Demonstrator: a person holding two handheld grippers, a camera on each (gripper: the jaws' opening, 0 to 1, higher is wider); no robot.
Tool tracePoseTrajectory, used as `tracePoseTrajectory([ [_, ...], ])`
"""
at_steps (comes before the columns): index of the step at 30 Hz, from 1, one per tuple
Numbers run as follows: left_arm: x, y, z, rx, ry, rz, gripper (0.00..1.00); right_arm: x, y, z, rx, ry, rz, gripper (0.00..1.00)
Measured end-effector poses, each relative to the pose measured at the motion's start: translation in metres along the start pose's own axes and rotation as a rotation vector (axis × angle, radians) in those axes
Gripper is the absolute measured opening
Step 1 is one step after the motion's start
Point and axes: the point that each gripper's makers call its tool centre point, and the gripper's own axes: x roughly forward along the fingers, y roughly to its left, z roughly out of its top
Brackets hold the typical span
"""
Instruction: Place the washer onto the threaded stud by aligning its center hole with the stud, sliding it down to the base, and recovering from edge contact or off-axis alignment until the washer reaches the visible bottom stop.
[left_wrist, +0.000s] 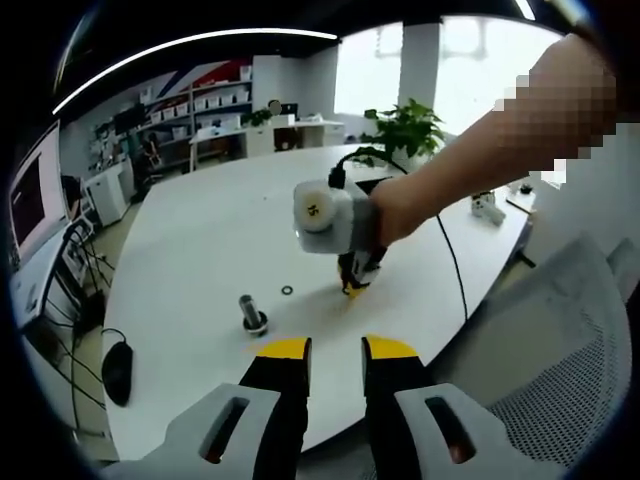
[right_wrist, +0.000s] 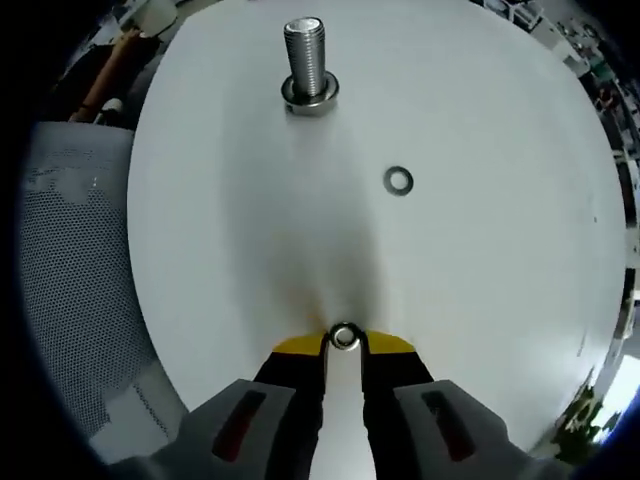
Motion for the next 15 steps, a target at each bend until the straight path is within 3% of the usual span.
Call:
tracePoseTrajectory([
  [6, -0.0002, 0.0010, 0.0004, -0.002, -0.003, 0.003, 0.18, -0.0006, 0.0013, 0.0009, -0.034, 0.023, -0.028, 0.14],
  [9, -0.0001, 0.0011, 0.0004, -0.003, -0.003, 0.002, 0.18, -0.0001, -0.0014, 0.0008, 0.057, -0.026, 0.004, 0.14],
  [10, -0.0001, 0.0009, 0.0004, -0.003, -0.004, 0.002, 0.18, 0.0004, -0.0033, 0.0041, 0.085, -0.069, 0.008, 0.13],
  [15, -0.0005, 0.0011, 0.0007, -0.004, -0.006, 0.002, 0.18, -0.0015, -0.0002, 0.0006, 0.067, -0.093, -0.005, 0.13],
])
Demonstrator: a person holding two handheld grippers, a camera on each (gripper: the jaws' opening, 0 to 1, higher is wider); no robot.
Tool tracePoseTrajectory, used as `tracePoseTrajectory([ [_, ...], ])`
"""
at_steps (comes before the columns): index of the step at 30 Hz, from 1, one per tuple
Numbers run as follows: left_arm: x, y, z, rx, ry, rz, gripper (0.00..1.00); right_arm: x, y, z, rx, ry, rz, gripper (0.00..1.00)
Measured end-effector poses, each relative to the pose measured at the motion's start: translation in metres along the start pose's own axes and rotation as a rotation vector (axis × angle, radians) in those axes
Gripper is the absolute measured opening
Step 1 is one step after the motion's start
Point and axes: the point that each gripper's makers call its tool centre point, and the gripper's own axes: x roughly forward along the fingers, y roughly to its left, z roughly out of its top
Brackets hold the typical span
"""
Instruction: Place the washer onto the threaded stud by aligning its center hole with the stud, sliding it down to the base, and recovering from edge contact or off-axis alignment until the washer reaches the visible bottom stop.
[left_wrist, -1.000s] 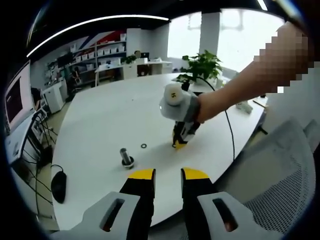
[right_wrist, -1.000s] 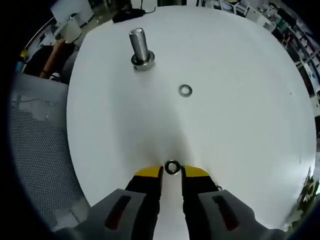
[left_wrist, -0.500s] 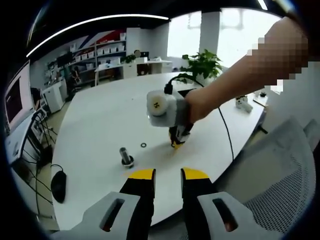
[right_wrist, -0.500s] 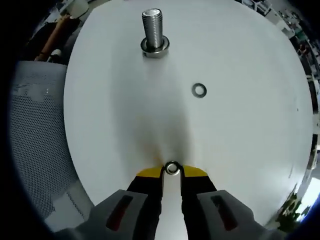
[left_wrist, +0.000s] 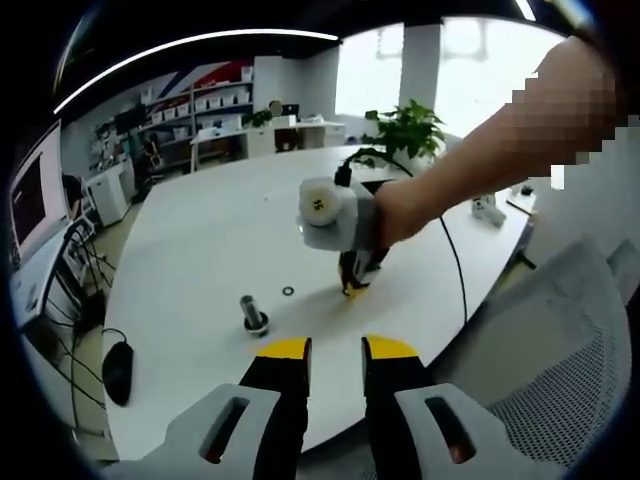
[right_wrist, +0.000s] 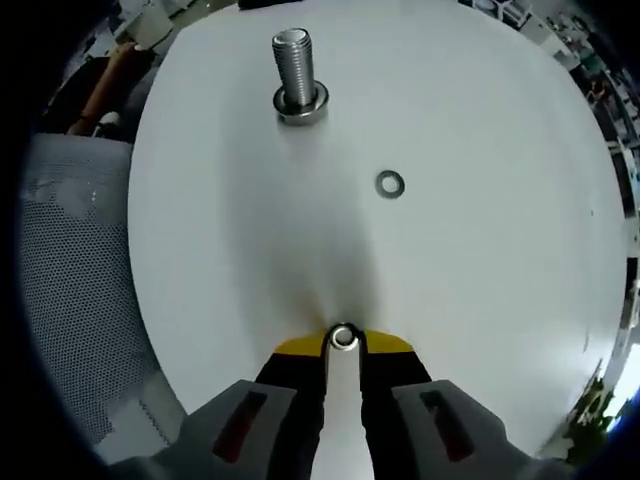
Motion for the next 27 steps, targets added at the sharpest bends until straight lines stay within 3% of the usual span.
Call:
tracePoseTrajectory([
  [2, 0.000, 0.000, 0.000, -0.001, -0.002, -0.001, 0.18, 0.000, -0.001, 0.000, 0.008, -0.019, -0.007, 0.13],
  [8, 0.000, -0.001, 0.001, 0.000, -0.003, -0.004, 0.18, -0.001, -0.001, -0.005, 0.166, -0.110, 0.028, 0.13],
  [18, 0.000, -0.002, 0.002, 0.002, -0.005, -0.009, 0.18, -0.017, 0.002, -0.025, 0.219, -0.147, 0.020, 0.13],
  [27, 0.000, -0.003, 0.003, 0.007, -0.010, -0.014, 0.18, -0.037, 0.002, -0.032, 0.232, -0.190, -0.004, 0.13],
])
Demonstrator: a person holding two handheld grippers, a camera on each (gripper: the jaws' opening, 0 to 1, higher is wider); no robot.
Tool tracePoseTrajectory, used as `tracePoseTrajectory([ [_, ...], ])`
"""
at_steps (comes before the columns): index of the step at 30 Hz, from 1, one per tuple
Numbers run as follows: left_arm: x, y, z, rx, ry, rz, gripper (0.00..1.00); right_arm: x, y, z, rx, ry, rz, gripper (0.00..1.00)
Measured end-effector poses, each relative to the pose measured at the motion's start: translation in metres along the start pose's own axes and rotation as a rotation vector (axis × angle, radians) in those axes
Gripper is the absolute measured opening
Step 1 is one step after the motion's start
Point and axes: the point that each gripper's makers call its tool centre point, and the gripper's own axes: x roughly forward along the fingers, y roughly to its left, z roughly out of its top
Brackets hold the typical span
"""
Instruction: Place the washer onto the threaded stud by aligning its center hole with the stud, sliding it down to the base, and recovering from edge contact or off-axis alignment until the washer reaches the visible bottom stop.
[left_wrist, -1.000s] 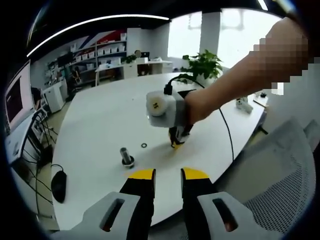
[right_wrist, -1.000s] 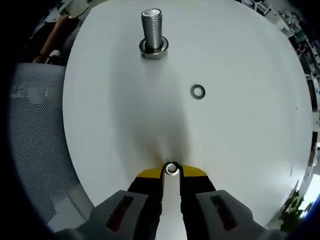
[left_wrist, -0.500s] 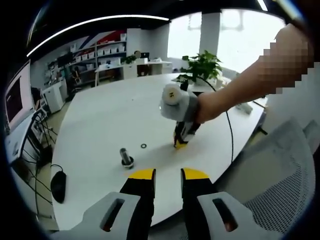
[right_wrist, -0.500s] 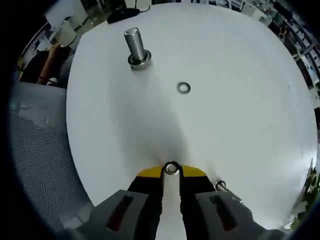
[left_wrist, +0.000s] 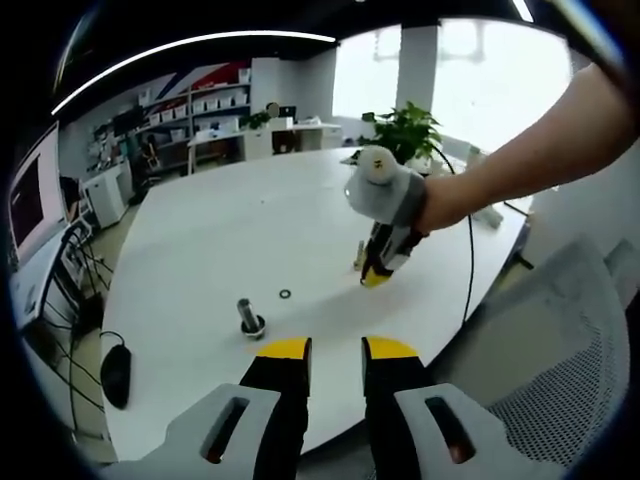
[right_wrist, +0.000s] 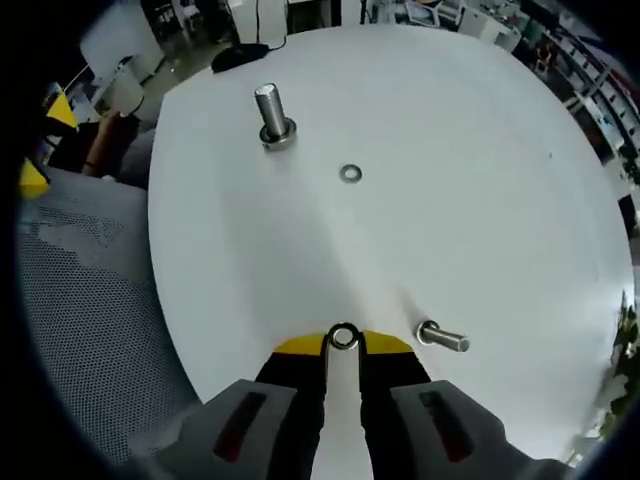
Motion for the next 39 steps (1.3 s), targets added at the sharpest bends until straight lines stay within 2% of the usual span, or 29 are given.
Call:
tracePoseTrajectory([
  [4, 0.000, 0.000, 0.001, -0.001, -0.005, 0.000, 0.18, -0.011, -0.002, -0.001, 0.001, -0.016, -0.012, 0.13],
  [18, -0.002, -0.001, 0.003, -0.001, -0.017, 0.000, 0.18, -0.049, -0.017, 0.012, -0.022, -0.085, -0.066, 0.13],
  [29, -0.002, -0.002, 0.003, 0.005, -0.017, -0.007, 0.18, -0.050, -0.044, 0.009, 0.002, -0.081, -0.114, 0.13],
  [39, -0.002, -0.002, 0.002, 0.007, -0.016, -0.012, 0.17, -0.036, -0.057, 0.009, -0.003, -0.056, -0.138, 0.13],
])
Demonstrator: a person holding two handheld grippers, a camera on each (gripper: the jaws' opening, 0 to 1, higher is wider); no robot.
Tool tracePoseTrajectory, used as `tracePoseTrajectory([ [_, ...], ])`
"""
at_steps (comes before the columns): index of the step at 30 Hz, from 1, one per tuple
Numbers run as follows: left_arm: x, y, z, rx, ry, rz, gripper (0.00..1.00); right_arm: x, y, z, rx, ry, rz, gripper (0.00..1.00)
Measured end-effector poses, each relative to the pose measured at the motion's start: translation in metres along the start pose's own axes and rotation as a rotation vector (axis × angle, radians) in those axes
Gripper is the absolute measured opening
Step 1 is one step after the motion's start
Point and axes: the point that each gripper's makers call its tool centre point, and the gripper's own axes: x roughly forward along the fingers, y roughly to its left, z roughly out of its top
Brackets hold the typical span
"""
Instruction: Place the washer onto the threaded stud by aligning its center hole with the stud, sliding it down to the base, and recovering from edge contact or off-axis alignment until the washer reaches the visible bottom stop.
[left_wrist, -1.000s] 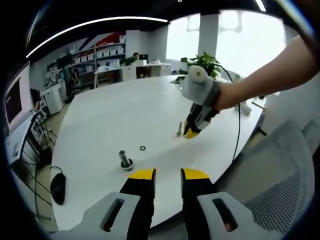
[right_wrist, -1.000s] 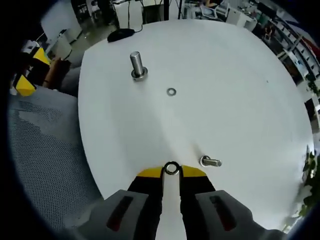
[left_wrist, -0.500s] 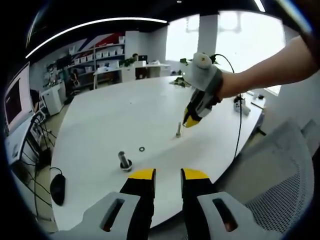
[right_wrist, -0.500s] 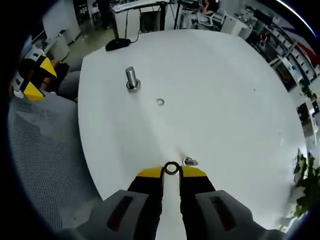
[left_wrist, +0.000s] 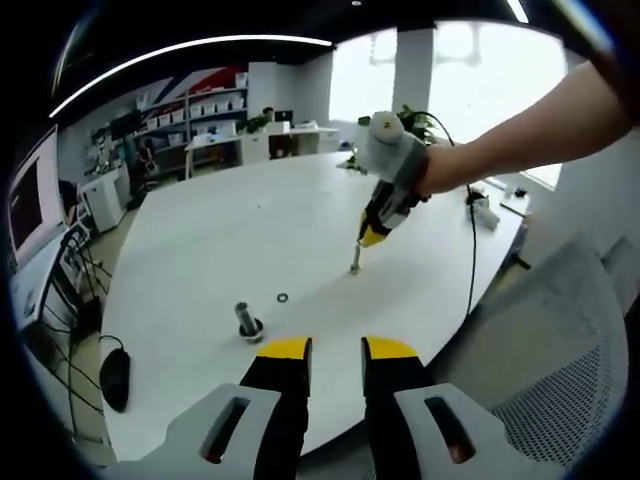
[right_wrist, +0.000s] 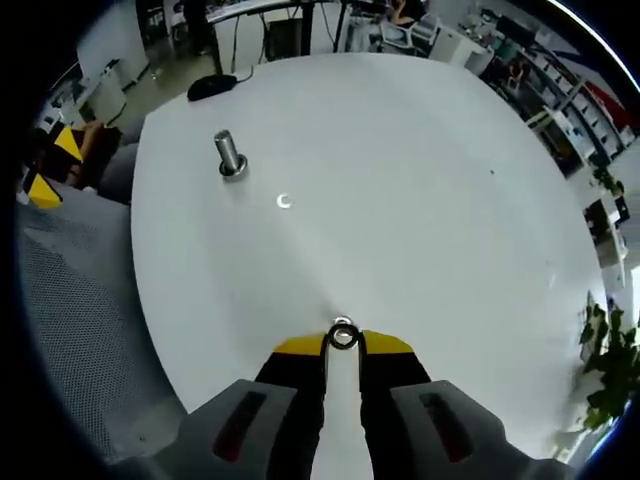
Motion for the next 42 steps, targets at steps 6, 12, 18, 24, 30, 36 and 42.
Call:
tracePoseTrajectory([
  [6, 0.000, -0.001, 0.000, 0.000, 0.000, -0.003, 0.17, 0.006, -0.005, -0.002, 0.012, 0.018, 0.002, 0.13],
  [12, 0.000, -0.001, 0.000, 0.000, 0.000, -0.005, 0.17, 0.008, -0.003, -0.006, 0.016, 0.029, 0.006, 0.13],
  [18, 0.001, -0.001, -0.001, -0.001, 0.005, -0.007, 0.17, 0.013, -0.005, -0.005, 0.031, 0.025, 0.011, 0.13],
  [24, 0.001, -0.001, -0.002, -0.001, 0.010, -0.008, 0.17, 0.020, -0.005, -0.007, 0.020, 0.039, 0.016, 0.13],
  [30, 0.002, -0.001, -0.003, -0.004, 0.017, -0.008, 0.17, 0.028, -0.002, -0.012, 0.030, 0.057, 0.027, 0.13],
  [36, 0.002, -0.001, -0.003, -0.008, 0.019, -0.007, 0.17, 0.037, -0.005, -0.018, 0.043, 0.076, 0.033, 0.13],
  [42, 0.002, -0.001, -0.005, -0.001, 0.026, -0.004, 0.17, 0.043, -0.004, -0.023, 0.040, 0.090, 0.039, 0.13],
])
